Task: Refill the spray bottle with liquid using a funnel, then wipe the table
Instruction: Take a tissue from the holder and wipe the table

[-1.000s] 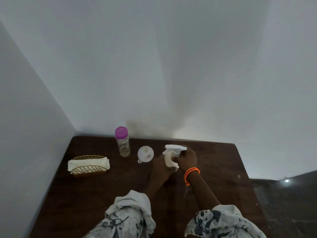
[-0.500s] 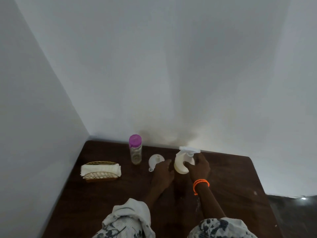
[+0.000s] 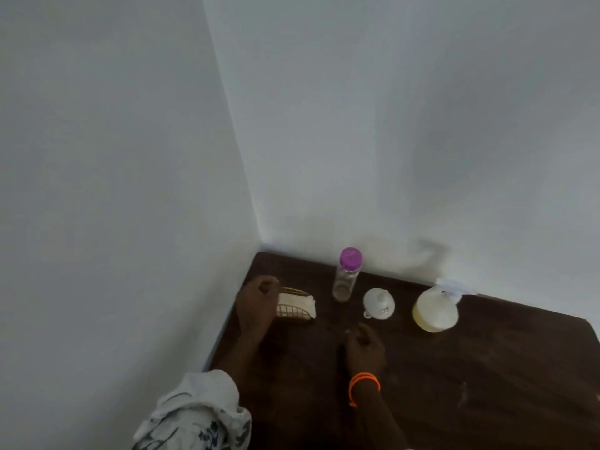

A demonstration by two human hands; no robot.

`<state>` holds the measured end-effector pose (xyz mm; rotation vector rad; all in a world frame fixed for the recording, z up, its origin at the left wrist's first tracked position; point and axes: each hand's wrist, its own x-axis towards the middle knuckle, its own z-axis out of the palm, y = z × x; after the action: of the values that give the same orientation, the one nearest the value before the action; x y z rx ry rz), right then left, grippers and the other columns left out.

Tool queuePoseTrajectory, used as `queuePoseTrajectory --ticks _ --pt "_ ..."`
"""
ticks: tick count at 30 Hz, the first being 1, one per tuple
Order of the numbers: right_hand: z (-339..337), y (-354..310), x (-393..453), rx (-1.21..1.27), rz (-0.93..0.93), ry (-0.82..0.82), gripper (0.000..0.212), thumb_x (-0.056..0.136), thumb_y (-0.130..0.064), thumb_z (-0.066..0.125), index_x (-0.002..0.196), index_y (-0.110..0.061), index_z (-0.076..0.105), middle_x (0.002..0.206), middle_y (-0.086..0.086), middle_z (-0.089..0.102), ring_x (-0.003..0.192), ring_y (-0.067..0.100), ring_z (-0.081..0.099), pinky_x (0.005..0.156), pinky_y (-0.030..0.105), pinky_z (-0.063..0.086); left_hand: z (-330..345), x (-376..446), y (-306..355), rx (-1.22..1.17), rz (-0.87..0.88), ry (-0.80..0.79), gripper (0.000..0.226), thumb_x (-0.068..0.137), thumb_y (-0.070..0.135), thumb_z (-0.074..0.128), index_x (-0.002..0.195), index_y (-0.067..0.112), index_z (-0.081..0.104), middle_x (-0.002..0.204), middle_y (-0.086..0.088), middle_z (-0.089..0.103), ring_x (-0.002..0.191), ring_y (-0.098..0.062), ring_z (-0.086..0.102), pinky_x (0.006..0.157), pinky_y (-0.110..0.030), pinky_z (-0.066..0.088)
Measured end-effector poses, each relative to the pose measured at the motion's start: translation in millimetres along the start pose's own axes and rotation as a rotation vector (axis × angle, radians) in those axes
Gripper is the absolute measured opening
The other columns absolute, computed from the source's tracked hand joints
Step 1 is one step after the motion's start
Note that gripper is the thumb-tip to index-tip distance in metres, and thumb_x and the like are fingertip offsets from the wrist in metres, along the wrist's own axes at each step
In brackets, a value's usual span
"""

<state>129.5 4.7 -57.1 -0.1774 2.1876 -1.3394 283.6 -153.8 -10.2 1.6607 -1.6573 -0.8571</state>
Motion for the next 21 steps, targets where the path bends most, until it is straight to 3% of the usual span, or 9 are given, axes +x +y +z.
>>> queuePoseTrajectory --ticks 3,5,10,14,17,21 --pt "33.0 -13.7 -17.2 -0.051 -0.107 -0.215 0.044 0.086 -0.006 0.076 0.128 -0.017 0.068 0.121 -0.002 0.067 0.114 0.013 0.062 0.103 0.031 0.048 -21.7 21.6 -28.9 0.115 -0.223 -0.037 0.028 0.090 0.027 0.071 0.115 0.016 0.078 0.116 -0.006 0.077 0.108 -0.026 0.070 0.094 -0.033 0.053" --pt "48.5 -21.6 -26.1 -0.078 -0.181 -0.300 0.047 0.086 -0.001 0.074 0.130 -0.016 0.067 0.124 -0.004 0.065 0.118 0.010 0.058 0.105 0.027 0.045 -28.4 29.0 -40.9 0.179 -0.270 -0.113 0.033 0.091 0.033 0.071 0.119 0.017 0.078 0.120 -0.007 0.076 0.112 -0.028 0.069 0.096 -0.035 0.054" --pt "65.3 -26.9 -33.4 -0.186 -0.249 -0.335 0.048 0.086 -0.003 0.075 0.132 -0.014 0.065 0.133 0.006 0.064 0.121 0.013 0.058 0.100 0.021 0.043 -32.9 29.0 -39.1 0.168 -0.282 -0.142 0.032 0.094 0.041 0.070 0.109 0.015 0.081 0.105 -0.008 0.079 0.099 -0.027 0.073 0.076 -0.026 0.048" --pt "65.6 -31.9 -35.4 -0.210 -0.241 -0.354 0.050 0.087 -0.005 0.074 0.135 -0.015 0.062 0.135 0.007 0.063 0.123 0.018 0.060 0.105 0.030 0.049 -35.1 24.5 -35.1 0.083 -0.262 -0.167 0.031 0.088 0.045 0.077 0.104 0.018 0.082 0.098 -0.003 0.080 0.090 -0.021 0.073 0.074 -0.025 0.051" --pt "63.1 -31.9 -35.2 -0.189 -0.205 -0.369 0.051 0.088 -0.006 0.074 0.136 -0.017 0.061 0.136 0.006 0.061 0.121 0.016 0.060 0.106 0.038 0.051 -36.3 23.9 -37.5 0.120 -0.240 -0.206 0.022 0.086 0.036 0.080 0.102 0.019 0.083 0.095 -0.002 0.081 0.080 -0.014 0.071 0.068 -0.023 0.053" --pt "59.0 -35.6 -34.5 -0.174 -0.192 -0.343 0.047 0.087 -0.009 0.075 0.132 -0.019 0.064 0.129 0.003 0.064 0.113 0.015 0.063 0.101 0.041 0.055 -36.4 26.7 -31.7 0.160 -0.240 -0.187 0.020 0.087 0.027 0.079 0.102 0.014 0.083 0.095 -0.006 0.081 0.079 -0.018 0.072 0.064 -0.022 0.051"
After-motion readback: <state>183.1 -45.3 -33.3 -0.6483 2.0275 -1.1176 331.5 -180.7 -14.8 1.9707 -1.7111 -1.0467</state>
